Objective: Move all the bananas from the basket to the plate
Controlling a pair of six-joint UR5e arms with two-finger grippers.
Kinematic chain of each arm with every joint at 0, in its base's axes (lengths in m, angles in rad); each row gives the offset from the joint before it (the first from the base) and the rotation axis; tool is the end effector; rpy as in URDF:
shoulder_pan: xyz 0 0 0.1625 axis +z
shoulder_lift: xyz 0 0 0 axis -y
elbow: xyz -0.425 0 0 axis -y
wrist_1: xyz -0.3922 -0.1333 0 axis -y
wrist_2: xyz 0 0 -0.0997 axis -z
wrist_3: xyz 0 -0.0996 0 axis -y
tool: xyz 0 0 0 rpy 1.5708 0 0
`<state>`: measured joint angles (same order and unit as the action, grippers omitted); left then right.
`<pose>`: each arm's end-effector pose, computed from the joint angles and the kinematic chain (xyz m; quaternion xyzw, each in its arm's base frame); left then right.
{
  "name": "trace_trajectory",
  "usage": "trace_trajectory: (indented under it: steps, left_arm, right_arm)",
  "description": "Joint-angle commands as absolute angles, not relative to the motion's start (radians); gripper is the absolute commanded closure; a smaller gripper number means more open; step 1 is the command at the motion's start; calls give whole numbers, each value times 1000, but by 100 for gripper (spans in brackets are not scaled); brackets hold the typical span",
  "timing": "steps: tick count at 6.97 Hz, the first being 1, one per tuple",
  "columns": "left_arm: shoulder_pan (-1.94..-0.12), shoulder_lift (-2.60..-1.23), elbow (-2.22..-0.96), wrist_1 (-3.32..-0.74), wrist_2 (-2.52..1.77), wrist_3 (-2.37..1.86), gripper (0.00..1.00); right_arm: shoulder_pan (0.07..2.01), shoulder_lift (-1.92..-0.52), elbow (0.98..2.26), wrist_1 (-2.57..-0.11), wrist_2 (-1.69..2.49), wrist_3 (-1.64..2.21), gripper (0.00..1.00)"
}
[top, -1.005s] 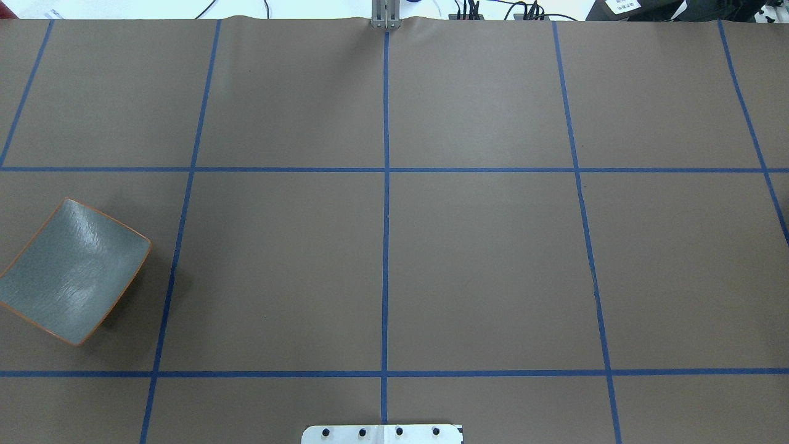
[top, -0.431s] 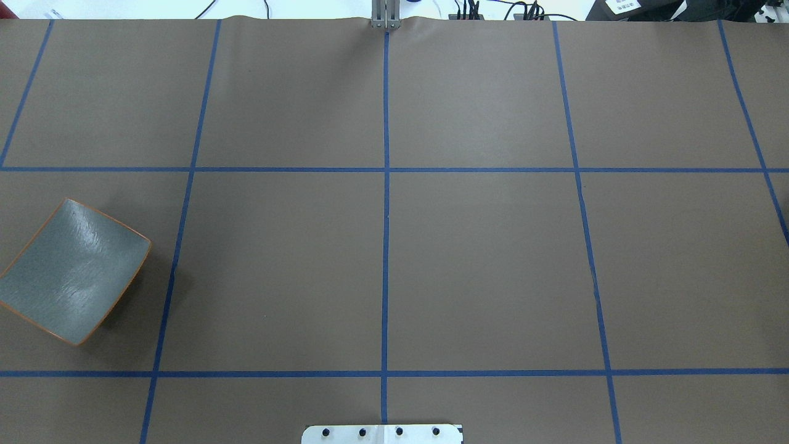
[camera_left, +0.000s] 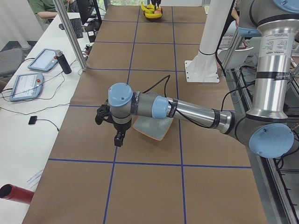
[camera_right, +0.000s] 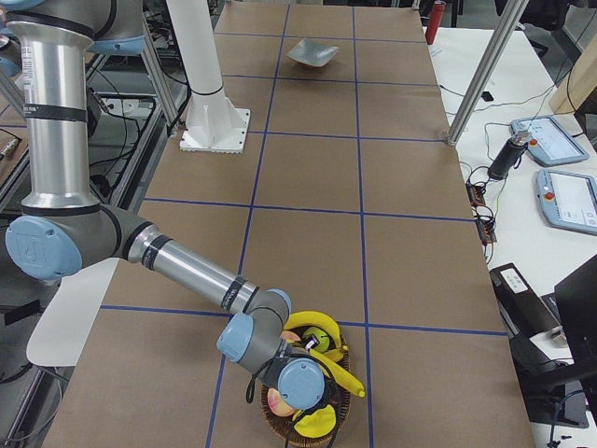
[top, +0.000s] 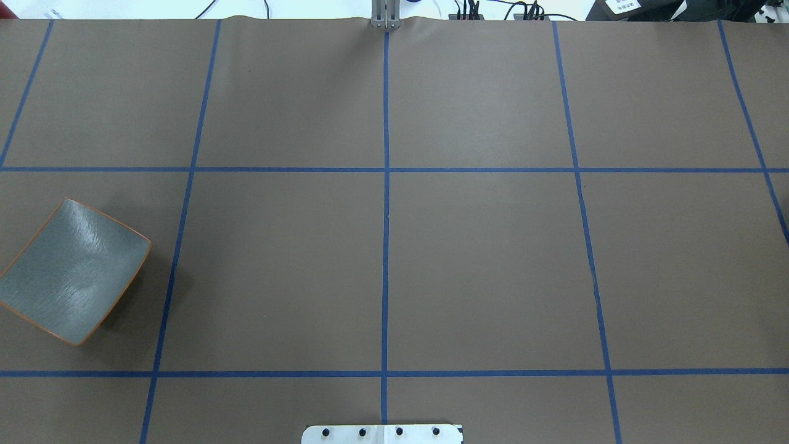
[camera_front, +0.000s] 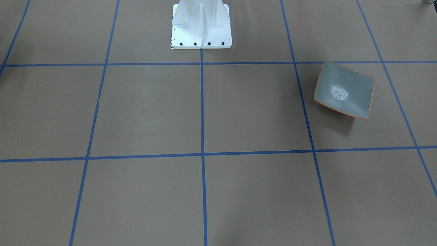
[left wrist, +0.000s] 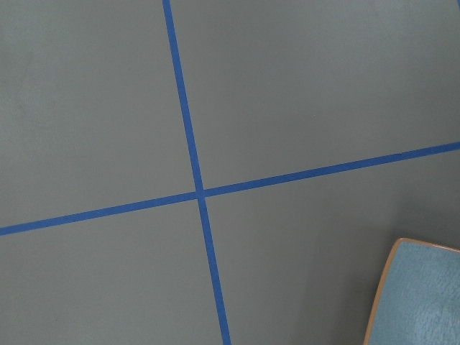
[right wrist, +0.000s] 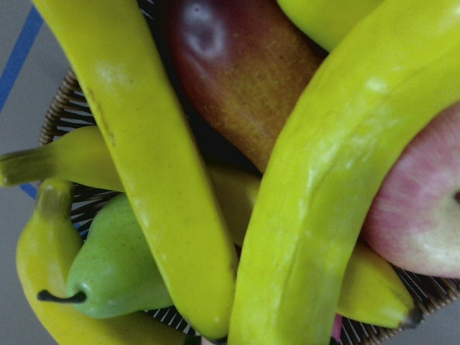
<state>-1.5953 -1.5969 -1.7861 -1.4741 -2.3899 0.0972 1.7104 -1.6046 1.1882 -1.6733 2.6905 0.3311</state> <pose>-0.0728 -0.4988 0.5465 0.0903 0.3924 0.0620 0.9132 0.1002 -0.3993 0.8330 -0.2655 -0.4902 0.3235 0.7646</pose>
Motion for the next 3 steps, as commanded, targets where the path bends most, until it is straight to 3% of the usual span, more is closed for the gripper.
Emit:
trace_trajectory:
  steps: [1,3]
  left_arm:
    - [-1595,-1597,-1784,-1474,-2390,97,0]
    - [-1595,-1595,-1783,-1474,-2390,92,0]
  right_arm:
    - [1712,-1611,1207,-1674,2692,333,100]
    - [1716,-1626,1271,-1686,2695,333,100]
